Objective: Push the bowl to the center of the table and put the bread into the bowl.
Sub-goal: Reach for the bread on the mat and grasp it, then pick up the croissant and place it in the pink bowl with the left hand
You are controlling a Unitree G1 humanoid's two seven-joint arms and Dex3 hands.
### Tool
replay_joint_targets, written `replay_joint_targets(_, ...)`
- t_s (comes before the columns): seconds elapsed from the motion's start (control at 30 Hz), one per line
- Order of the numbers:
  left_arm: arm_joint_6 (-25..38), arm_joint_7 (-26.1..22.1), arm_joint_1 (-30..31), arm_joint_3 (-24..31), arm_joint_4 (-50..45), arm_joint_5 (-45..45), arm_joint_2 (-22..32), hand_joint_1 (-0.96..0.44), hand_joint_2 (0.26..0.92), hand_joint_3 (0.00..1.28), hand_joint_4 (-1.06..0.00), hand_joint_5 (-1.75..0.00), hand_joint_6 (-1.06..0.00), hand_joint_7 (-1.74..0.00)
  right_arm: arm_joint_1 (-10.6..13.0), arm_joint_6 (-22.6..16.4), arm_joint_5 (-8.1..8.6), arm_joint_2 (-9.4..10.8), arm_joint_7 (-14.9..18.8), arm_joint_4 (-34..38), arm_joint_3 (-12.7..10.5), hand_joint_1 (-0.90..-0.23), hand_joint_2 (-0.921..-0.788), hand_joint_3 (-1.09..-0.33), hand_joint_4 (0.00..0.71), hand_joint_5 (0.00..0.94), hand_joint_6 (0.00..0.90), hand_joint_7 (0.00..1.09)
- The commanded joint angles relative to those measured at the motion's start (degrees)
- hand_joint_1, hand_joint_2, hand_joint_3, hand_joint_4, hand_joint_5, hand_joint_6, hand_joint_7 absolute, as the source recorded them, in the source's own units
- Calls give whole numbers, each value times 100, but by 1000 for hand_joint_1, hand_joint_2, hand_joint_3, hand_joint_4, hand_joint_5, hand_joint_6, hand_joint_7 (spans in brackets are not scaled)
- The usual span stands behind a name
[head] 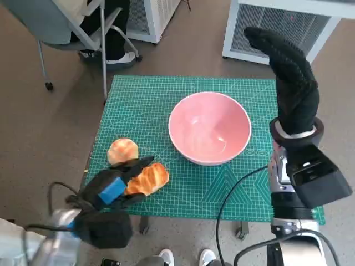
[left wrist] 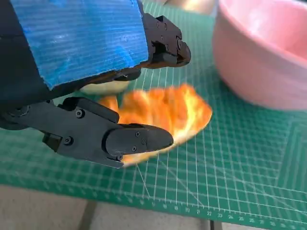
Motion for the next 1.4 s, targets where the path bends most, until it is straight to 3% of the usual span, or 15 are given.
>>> replay_joint_targets(0.03, -129, 333, -66, -71, 290, 117, -197, -244, 921, 257, -389, -16, -318, -117, 170, 103, 78, -36, 76, -47, 10, -588, -921, -722, 286, 3, 39, 654)
replay_joint_targets(0.2, -187, 479, -37, -94, 467, 129, -292, -166, 921, 222, -476, -50, -371, -128, 198, 155, 102, -38, 95, -100, 9, -588, -921, -721, 286, 3, 40, 655)
replay_joint_targets(0.37, -287, 564, -22, -100, 586, 75, -352, -40, 921, 200, -659, -143, -511, -193, 213, 187, 118, -24, 114, -120, 7, -586, -921, -721, 286, 3, 40, 655)
replay_joint_targets(0.4, -304, 570, -20, -100, 596, 66, -359, 37, 921, 210, -624, -399, -538, -216, 215, 193, 120, -22, 115, -125, 8, -587, -921, -721, 286, 3, 40, 654)
replay_joint_targets(0.43, -316, 574, -19, -99, 603, 61, -362, 147, 921, 241, -554, -790, -531, -337, 216, 197, 122, -20, 116, -129, 9, -587, -921, -721, 286, 3, 40, 654)
replay_joint_targets(0.47, -333, 575, -11, -98, 600, 50, -367, 218, 921, 263, -506, -1042, -489, -486, 218, 202, 122, -18, 116, -133, 10, -588, -921, -721, 286, 3, 40, 654)
replay_joint_targets(0.57, -420, 575, 7, -90, 623, -15, -369, 74, 921, 282, -515, -1312, -366, -1089, 213, 212, 123, -11, 115, -127, 9, -588, -921, -721, 286, 2, 40, 654)
replay_joint_targets(0.63, -476, 575, 12, -86, 649, -57, -366, 40, 921, 278, -517, -1385, -360, -1205, 209, 215, 124, -7, 114, -120, 7, -588, -921, -721, 285, 2, 40, 654)
replay_joint_targets(0.8, -610, 562, 15, -82, 721, -173, -352, 10, 921, 271, -512, -1453, -366, -1300, 210, 222, 114, 9, 104, -125, 11, -588, -921, -721, 285, 2, 40, 655)
replay_joint_targets(1.17, -882, 510, -63, -73, 916, -332, -306, 5, 921, 255, -500, -1479, -413, -1278, 223, 196, 107, 19, 101, -99, 11, -586, -921, -722, 284, 1, 42, 657)
replay_joint_targets(1.4, -734, 353, -94, 136, 402, -478, -262, 6, 921, 244, -512, -1478, -431, -1248, 240, 192, 110, 8, 103, -102, 2, -588, -921, -723, 284, 1, 41, 658)
